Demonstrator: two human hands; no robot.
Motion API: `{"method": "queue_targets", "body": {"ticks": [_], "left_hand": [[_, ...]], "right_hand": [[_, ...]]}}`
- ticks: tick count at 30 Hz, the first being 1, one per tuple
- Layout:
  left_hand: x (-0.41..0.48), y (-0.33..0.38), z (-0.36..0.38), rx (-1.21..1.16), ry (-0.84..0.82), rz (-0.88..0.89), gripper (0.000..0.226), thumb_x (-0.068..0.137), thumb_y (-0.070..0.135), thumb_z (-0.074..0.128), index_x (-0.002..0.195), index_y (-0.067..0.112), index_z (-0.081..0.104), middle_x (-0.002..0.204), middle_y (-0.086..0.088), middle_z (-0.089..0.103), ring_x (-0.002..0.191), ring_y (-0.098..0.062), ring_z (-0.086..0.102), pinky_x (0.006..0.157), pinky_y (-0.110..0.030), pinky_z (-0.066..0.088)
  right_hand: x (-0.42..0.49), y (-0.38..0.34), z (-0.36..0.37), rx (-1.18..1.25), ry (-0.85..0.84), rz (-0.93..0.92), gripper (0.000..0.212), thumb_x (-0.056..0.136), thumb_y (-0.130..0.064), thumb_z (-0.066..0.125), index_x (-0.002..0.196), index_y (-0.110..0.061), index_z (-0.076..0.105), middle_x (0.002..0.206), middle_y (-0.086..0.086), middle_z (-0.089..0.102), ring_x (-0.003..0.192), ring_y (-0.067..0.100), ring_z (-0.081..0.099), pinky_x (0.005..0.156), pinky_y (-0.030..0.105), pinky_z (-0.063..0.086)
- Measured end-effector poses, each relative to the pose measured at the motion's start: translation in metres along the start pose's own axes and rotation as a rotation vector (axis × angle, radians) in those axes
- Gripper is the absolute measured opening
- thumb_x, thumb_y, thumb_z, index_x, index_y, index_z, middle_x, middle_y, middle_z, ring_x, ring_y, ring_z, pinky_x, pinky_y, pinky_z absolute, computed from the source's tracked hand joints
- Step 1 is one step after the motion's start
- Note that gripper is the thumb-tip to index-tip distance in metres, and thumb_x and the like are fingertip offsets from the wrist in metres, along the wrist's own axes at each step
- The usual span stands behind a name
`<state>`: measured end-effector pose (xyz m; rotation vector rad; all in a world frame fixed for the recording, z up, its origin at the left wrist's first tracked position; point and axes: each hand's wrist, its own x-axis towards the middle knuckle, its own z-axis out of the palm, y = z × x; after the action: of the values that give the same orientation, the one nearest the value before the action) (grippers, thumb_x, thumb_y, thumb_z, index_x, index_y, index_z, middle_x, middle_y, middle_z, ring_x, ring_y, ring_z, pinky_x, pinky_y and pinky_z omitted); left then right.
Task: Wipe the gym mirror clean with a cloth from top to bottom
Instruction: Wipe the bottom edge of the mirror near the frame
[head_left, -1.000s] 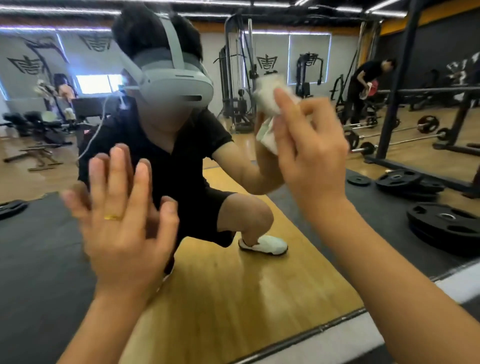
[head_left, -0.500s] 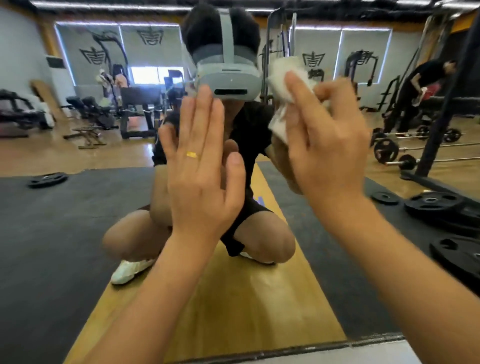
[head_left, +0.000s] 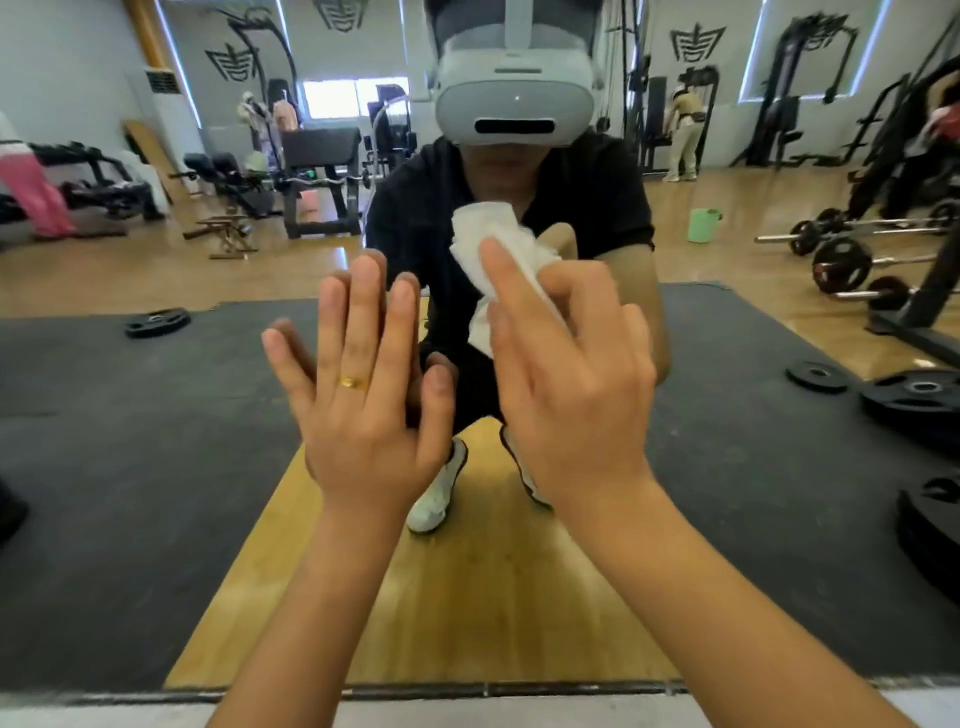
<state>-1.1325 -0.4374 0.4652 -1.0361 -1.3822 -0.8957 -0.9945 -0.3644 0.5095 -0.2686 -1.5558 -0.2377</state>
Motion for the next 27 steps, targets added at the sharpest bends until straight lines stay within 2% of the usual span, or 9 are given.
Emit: {"method": "queue_targets", "body": {"ticks": [3,6,9,12,16,19,23,27], "left_hand": [[-0.001,0.001,0.0,0.002,-0.005,-0.016,0.058,0.104,0.03,0.044,0.159,0.012,0.032,0.168,0.002,0.014,0.156,-0.02,0.015,0.124,-0.056,0.002],[-0.002,0.001,0.001,-0.003,-0.007,-0.01,0.057,0.106,0.029,0.039,0.16,0.013,0.03,0.167,-0.002,0.017,0.156,-0.022,0.015,0.123,-0.059,0.003],[-0.003,0.001,0.0,0.005,-0.012,-0.016,0.055,0.108,0.028,0.034,0.161,0.014,0.026,0.166,-0.005,0.02,0.156,-0.022,0.016,0.123,-0.06,0.004],[-0.003,0.002,0.0,0.002,-0.009,-0.022,0.054,0.109,0.027,0.032,0.161,0.013,0.027,0.165,-0.006,0.022,0.155,-0.021,0.017,0.123,-0.057,0.002],[-0.004,0.001,0.0,0.006,-0.003,-0.022,0.054,0.108,0.025,0.032,0.161,0.015,0.029,0.167,-0.002,0.017,0.157,-0.021,0.014,0.125,-0.052,-0.003],[-0.004,0.003,0.0,0.02,0.003,-0.023,0.055,0.107,0.023,0.033,0.161,0.015,0.029,0.169,0.002,0.012,0.157,-0.019,0.012,0.125,-0.051,-0.004],[-0.004,0.001,0.0,0.02,0.013,-0.011,0.055,0.107,0.023,0.034,0.161,0.016,0.029,0.17,0.003,0.011,0.157,-0.02,0.013,0.125,-0.05,-0.003],[-0.003,0.001,0.0,0.017,0.017,-0.003,0.055,0.108,0.026,0.033,0.161,0.017,0.029,0.17,0.003,0.011,0.157,-0.021,0.014,0.125,-0.051,-0.003]], "right_hand": [[0.006,0.011,-0.008,-0.03,0.096,0.109,0.03,0.102,-0.006,0.063,0.131,-0.006,0.067,0.094,0.017,0.066,0.071,0.027,0.059,0.057,0.046,0.048],[0.006,-0.01,0.003,0.026,0.179,0.271,0.033,0.099,-0.004,0.064,0.132,-0.002,0.066,0.099,0.017,0.065,0.076,0.027,0.061,0.057,0.048,0.051],[0.001,-0.041,0.022,0.053,0.074,0.179,0.031,0.104,-0.013,0.058,0.132,-0.007,0.068,0.101,0.013,0.068,0.079,0.027,0.064,0.067,0.044,0.051],[0.0,-0.039,0.018,0.046,-0.028,0.066,0.032,0.109,-0.021,0.049,0.131,-0.012,0.071,0.1,0.009,0.07,0.073,0.022,0.061,0.068,0.038,0.041],[0.008,0.002,-0.006,-0.054,0.046,0.098,0.031,0.101,-0.01,0.061,0.131,-0.01,0.07,0.098,0.015,0.067,0.074,0.027,0.06,0.062,0.042,0.045],[0.014,0.01,-0.01,-0.001,0.128,0.192,0.034,0.099,-0.006,0.061,0.132,-0.005,0.068,0.097,0.017,0.064,0.074,0.026,0.058,0.058,0.047,0.049],[0.006,-0.015,0.004,-0.004,0.024,0.117,0.033,0.101,-0.009,0.059,0.132,-0.008,0.069,0.097,0.013,0.066,0.07,0.026,0.058,0.061,0.046,0.046],[0.007,0.016,-0.019,-0.036,-0.029,0.039,0.035,0.099,-0.007,0.06,0.132,-0.012,0.07,0.099,0.015,0.067,0.072,0.031,0.059,0.061,0.048,0.047]]}}
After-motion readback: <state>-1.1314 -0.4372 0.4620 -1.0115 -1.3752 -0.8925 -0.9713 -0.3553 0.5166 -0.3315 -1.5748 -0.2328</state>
